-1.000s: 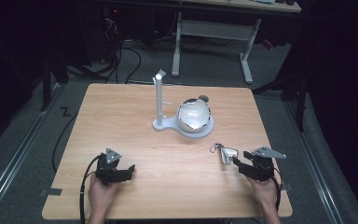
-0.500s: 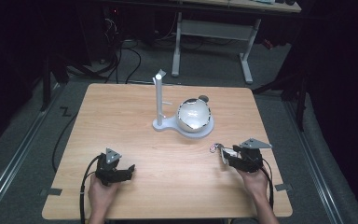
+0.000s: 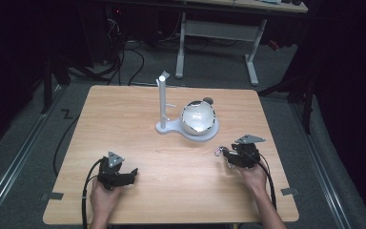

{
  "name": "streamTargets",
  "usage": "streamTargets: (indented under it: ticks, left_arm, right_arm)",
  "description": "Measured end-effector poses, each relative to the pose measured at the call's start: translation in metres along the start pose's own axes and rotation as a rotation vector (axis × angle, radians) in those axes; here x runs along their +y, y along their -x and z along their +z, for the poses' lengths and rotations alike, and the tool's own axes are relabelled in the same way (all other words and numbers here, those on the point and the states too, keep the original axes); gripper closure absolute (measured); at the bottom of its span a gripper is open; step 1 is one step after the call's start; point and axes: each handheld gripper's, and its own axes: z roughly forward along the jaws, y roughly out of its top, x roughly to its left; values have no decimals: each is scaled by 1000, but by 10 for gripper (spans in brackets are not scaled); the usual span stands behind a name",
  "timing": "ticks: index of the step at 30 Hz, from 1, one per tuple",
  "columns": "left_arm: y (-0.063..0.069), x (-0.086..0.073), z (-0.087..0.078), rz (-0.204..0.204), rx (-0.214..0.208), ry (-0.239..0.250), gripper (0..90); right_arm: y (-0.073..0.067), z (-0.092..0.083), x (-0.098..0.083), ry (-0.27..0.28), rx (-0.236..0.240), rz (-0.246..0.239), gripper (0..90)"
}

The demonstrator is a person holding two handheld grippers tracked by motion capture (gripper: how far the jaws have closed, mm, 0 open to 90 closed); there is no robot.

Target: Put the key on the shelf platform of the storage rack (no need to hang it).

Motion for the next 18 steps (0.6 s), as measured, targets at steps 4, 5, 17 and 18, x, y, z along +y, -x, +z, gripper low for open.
streamTargets:
  ticks: [4,5,17,18]
  left_arm:
    - [0,0,0,0,0,1,168]
    - [0,0,0,0,0,1,168]
    - [1,0,0,-9,5,3,169]
    - [1,0,0,-11,6,3,169]
  right_arm:
    - [3,7,3,-19,1,8,533]
    - [3,9,5,-27,2,6,536]
    - [3,23,5,-75,-6,-19,563]
    - [3,24,5,-77,-10,-16,570]
